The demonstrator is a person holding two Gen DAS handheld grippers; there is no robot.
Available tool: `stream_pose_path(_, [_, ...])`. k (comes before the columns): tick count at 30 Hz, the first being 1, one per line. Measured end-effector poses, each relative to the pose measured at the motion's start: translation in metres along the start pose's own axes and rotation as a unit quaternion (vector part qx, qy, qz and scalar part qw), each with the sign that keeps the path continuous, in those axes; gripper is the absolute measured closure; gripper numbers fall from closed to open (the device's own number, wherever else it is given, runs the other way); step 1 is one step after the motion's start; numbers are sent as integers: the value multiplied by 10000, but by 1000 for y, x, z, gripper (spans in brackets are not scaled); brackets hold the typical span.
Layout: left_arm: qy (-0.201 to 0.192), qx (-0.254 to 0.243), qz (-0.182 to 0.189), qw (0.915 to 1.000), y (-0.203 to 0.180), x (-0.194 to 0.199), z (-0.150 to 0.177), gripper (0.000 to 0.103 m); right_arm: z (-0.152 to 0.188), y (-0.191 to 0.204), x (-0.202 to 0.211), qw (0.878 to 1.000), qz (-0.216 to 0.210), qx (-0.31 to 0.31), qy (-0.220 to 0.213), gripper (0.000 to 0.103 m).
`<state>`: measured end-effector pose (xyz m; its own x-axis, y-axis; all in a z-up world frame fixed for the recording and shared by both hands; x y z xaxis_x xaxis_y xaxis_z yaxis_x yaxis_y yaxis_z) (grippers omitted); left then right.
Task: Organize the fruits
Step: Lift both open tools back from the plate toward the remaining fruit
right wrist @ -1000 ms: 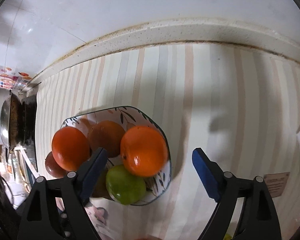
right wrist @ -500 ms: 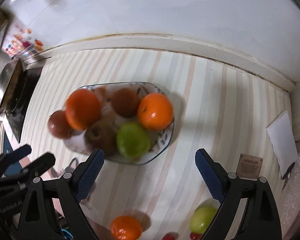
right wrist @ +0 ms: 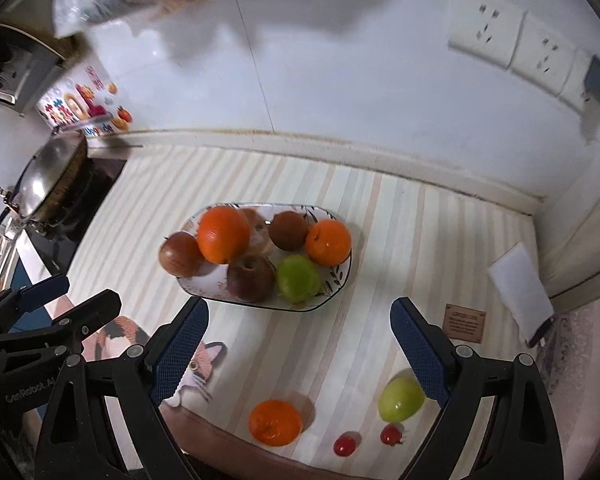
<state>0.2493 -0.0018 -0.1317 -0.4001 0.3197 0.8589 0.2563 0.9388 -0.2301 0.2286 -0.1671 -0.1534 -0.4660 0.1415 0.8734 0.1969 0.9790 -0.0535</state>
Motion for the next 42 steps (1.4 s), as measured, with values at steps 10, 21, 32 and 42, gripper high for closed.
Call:
stream_pose_path(10, [-412, -51, 107, 9991, -6, 56, 11, 19, 17, -4, 80, 9987, -21, -51, -498, 9])
stream_pose_path(21, [-454, -138, 147, 9988, -14, 71, 22, 19, 29, -5, 111, 9977, -106, -137, -655, 9])
stream_pose_path(32, [-348, -165, 135, 9992, -22, 63, 23, 19, 31, -9, 103, 9981, -184, -264, -532, 9])
stream_pose_path(42, [693, -193, 234, 9971, -39, -20, 30, 19, 48, -62, 31, 9954, 143, -922, 230, 9])
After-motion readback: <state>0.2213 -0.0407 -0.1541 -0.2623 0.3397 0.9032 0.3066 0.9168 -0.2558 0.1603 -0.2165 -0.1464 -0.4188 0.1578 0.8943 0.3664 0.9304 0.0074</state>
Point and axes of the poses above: each gripper's, at about its wrist camera, not at the fingertips, and x roughly against the way its jaws point, y to its left, z to its underside, the point moved 2 cm from there along -x, roughly the way its jaws point, and after that the axes turned 11 degrees about z, right-handed, at the moved point
